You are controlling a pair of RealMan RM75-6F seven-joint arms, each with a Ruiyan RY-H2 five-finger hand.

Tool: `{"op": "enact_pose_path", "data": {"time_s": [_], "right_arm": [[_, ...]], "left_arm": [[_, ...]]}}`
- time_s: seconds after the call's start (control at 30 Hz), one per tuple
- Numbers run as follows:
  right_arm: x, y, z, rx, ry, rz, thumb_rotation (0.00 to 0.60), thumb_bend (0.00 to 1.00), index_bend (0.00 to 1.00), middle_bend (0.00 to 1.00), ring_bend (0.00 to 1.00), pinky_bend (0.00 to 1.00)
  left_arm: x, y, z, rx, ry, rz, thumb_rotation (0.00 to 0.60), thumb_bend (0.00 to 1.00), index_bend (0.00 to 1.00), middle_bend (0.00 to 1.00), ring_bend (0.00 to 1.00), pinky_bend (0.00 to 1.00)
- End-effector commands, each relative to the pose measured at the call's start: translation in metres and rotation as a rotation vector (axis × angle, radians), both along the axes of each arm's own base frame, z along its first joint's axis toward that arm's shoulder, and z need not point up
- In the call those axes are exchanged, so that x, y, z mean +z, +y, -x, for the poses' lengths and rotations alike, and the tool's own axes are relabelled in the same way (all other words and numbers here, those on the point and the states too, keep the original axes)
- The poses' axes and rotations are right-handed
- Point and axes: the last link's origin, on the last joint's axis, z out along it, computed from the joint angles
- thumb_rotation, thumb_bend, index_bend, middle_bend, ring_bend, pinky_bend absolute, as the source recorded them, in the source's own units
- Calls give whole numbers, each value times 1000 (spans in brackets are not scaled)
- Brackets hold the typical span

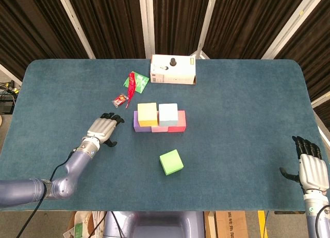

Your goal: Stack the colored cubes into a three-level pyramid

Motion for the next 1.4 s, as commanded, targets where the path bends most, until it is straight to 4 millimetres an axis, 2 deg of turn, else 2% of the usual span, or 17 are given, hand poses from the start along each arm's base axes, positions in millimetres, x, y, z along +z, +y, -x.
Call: {"op": "enact_pose_path", "data": {"time_s": [0.03,0.23,0.4,1.4], "right_arm": [[0,0,0,0,2,-1,600,241,74,83,0,0],[-2,0,0,-2,5,-10,600,241,74,83,0,0],[-2,-1,0,-4,3,-10,600,241,74,82,0,0],[2,0,2,-13,-4,-2,600,242,74,82,0,0]], "left_arm": [[6,0,-3,6,-28,-8,600,354,175,81,0,0],[18,-1,-18,-35,-112,-27,600,354,154,81,0,0],[20,-1,-22,-59,-139,-33,600,353,154,81,0,0],[4,-1,-39,-86,-144,-21,600,353,116,76,0,0]]}}
